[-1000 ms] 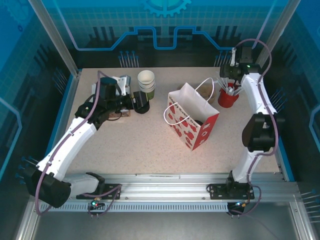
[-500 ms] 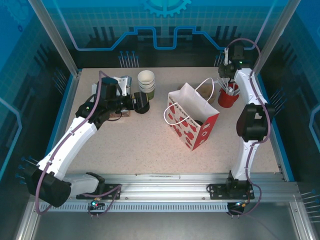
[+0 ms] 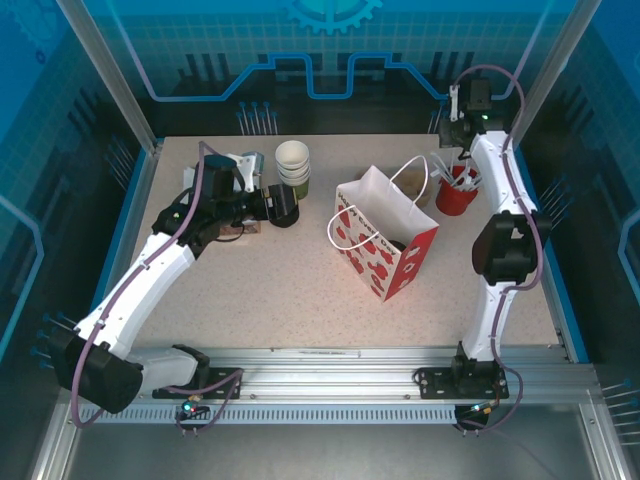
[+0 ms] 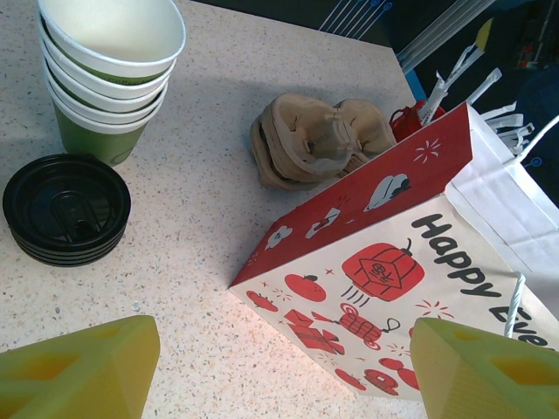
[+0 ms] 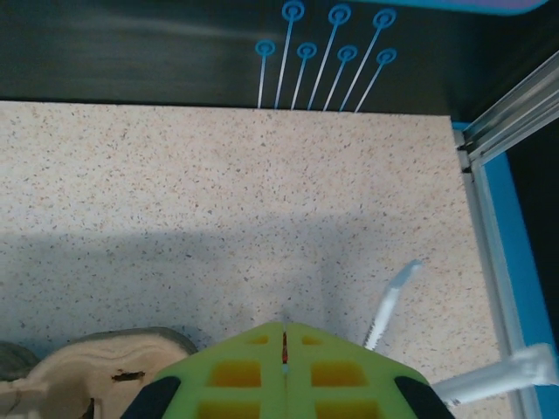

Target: Pack the takeout coffee

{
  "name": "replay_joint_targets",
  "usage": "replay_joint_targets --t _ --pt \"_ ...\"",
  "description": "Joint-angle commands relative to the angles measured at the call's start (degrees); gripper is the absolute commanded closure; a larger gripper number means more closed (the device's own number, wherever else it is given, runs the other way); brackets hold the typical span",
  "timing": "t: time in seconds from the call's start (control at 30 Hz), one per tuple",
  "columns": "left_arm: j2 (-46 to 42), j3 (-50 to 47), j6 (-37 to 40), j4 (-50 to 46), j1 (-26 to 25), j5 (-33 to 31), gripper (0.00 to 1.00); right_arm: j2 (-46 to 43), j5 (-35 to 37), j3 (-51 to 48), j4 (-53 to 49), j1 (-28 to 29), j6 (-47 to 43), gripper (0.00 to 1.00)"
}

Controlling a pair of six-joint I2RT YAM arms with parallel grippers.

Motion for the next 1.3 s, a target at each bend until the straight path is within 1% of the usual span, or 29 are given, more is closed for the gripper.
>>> replay_joint_targets --t 0.0,0.13,0.27,0.37,0.43,0.5,0.57,0.63,0.7,0.8,0.97,1.2,1.27 --pt "-1.03 1.35 1.12 -0.64 -0.63 1.46 0.23 -6.91 2.52 5.09 -3.74 1.62 -1.36 0.92" --pt "-2.01 1.26 1.04 -0.59 -0.81 1.77 0.23 -13.42 3.00 6.68 -5.46 4.02 -1.59 0.92" --pt "-3.28 0.90 1.09 -0.82 -0.98 1.75 0.23 -21.53 6.32 5.71 -5.34 9.40 -2.95 0.92" --pt "-4.32 0.56 1.21 -0.94 -1.13 1.68 0.23 -27.35 8.70 4.87 -5.07 15.46 -4.67 0.91" --pt "-4.82 0.25 1.38 -1.08 -1.07 1.61 0.23 -30.67 10.86 3.98 -4.73 20.83 -6.13 0.91" --pt "-5.26 -0.02 1.48 -1.04 -1.08 1.50 0.22 -33.60 11.52 2.06 -3.74 25.41 -7.23 0.91" --pt "-5.58 -0.24 1.47 -0.95 -1.08 1.50 0.23 -36.28 9.17 -0.35 -3.40 28.59 -6.79 0.91" --pt "-5.91 -0.65 1.56 -0.77 -1.08 1.51 0.22 -38.78 4.97 -3.34 -2.96 30.70 -5.31 0.91" --pt "-6.03 -0.92 1.69 -0.78 -1.07 1.54 0.22 -40.51 1.37 -6.24 -2.69 31.92 -3.79 0.91" --pt "-6.23 -1.44 1.73 -0.54 -1.08 1.44 0.22 -41.55 -3.24 -10.20 -2.69 32.22 -1.94 0.91" --pt "-6.27 -1.91 1.56 -0.24 -1.05 1.58 0.22 -39.89 -4.92 -14.72 -4.06 32.17 -0.34 0.91" --pt "-6.13 -2.61 1.69 -0.09 -1.08 1.13 0.22 -38.71 -7.33 -23.19 -0.99 32.13 2.13 0.91" --pt "-5.97 -3.03 1.83 0.30 -1.04 0.76 0.22 -38.38 -7.79 -25.96 1.51 31.73 2.71 0.90"
